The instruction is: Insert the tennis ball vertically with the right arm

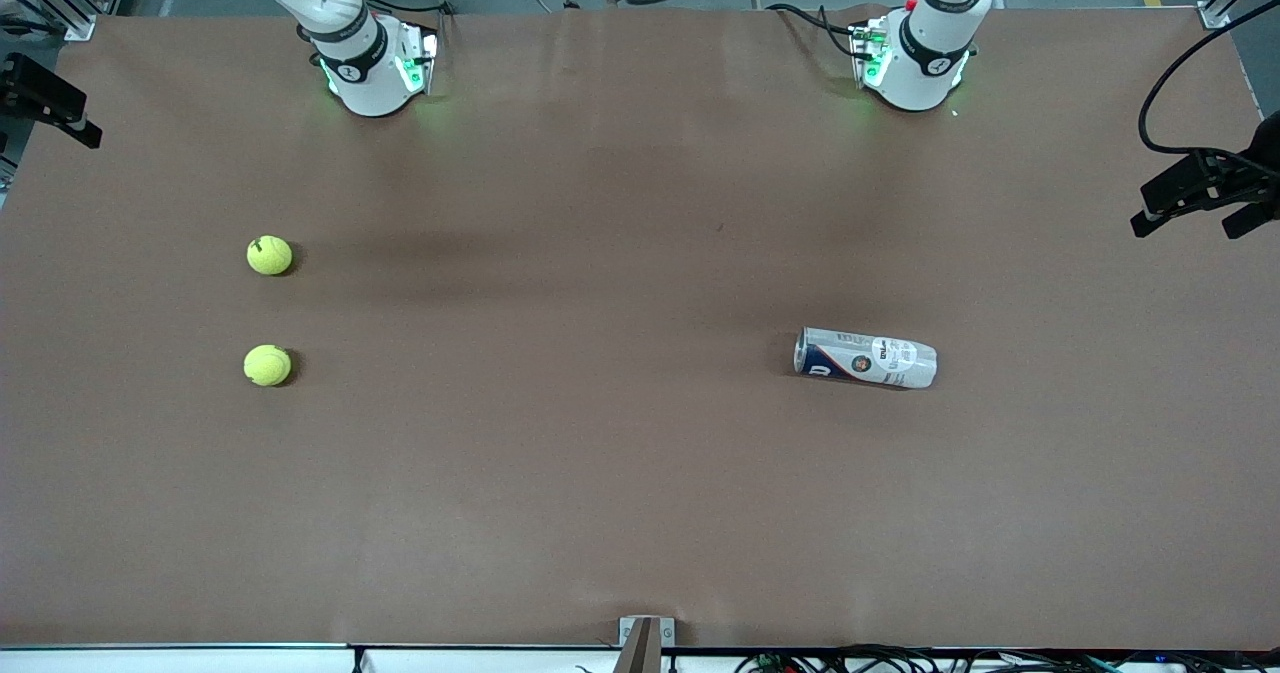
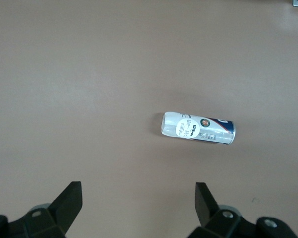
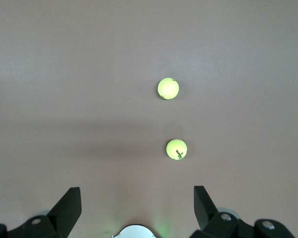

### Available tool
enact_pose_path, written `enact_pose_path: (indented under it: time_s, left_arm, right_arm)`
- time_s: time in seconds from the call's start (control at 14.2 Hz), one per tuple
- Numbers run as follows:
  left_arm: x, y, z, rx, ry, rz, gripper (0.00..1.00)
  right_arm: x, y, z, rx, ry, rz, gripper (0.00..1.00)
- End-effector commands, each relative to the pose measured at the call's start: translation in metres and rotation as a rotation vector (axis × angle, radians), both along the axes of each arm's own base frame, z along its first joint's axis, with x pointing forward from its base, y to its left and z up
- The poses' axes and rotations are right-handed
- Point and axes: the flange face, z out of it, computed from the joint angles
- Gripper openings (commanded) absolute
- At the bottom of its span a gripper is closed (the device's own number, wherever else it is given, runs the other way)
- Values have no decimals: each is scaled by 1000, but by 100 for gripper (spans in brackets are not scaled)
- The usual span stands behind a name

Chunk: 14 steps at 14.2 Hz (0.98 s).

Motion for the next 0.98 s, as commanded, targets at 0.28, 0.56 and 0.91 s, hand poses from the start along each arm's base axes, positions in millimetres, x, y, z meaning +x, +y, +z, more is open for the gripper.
enact_pose_path:
  time_s: [0.28,0.56,0.91]
  left_arm:
    - [-1,0,5,18,-1,-8,100]
    - [0,1,4,14,1,-2,100]
    - [10,-3,-27,0,84,109,100]
  right_arm:
    - [-6,1,11,10,-17,11,100]
    - [-4,0,13,5,-24,2,100]
    - [19,-14,-2,-11,-46,-16,100]
